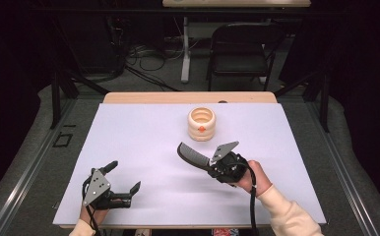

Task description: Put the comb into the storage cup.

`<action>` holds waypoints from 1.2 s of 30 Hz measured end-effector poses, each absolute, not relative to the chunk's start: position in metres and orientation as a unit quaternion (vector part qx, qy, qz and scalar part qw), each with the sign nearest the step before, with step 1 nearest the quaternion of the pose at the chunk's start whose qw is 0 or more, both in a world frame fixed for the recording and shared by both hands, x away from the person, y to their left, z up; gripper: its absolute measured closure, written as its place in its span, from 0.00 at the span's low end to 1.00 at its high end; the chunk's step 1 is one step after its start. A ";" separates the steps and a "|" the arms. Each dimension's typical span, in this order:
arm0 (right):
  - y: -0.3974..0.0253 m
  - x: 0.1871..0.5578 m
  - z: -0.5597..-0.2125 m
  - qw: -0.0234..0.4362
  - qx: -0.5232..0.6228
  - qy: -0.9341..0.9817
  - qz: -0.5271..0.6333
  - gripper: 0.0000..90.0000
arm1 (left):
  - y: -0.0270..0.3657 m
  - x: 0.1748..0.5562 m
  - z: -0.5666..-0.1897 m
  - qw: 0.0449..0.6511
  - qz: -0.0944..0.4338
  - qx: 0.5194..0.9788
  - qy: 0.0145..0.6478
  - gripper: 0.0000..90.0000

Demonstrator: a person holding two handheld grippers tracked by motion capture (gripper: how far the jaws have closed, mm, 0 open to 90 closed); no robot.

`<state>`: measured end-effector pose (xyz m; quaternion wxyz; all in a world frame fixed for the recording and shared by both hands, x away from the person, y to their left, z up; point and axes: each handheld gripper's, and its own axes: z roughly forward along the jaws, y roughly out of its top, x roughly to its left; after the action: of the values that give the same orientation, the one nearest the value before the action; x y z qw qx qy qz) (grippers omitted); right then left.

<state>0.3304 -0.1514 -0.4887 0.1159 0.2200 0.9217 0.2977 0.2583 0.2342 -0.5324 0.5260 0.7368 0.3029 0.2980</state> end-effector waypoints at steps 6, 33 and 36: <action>-0.154 0.330 -0.488 0.118 0.227 0.918 0.302 0.80 | 0.234 0.258 -0.532 0.526 0.298 0.737 0.303 0.00; -0.167 0.333 -0.483 0.131 0.242 0.908 0.316 0.80 | 0.234 0.259 -0.533 0.527 0.297 0.736 0.304 0.00; -0.168 0.333 -0.482 0.131 0.245 0.907 0.315 0.80 | 0.234 0.259 -0.533 0.526 0.298 0.736 0.304 0.00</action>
<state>0.3334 -0.1685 -0.4819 0.1308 0.2453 0.9073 0.3154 0.2586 0.2337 -0.5327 0.5265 0.7361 0.3041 0.2975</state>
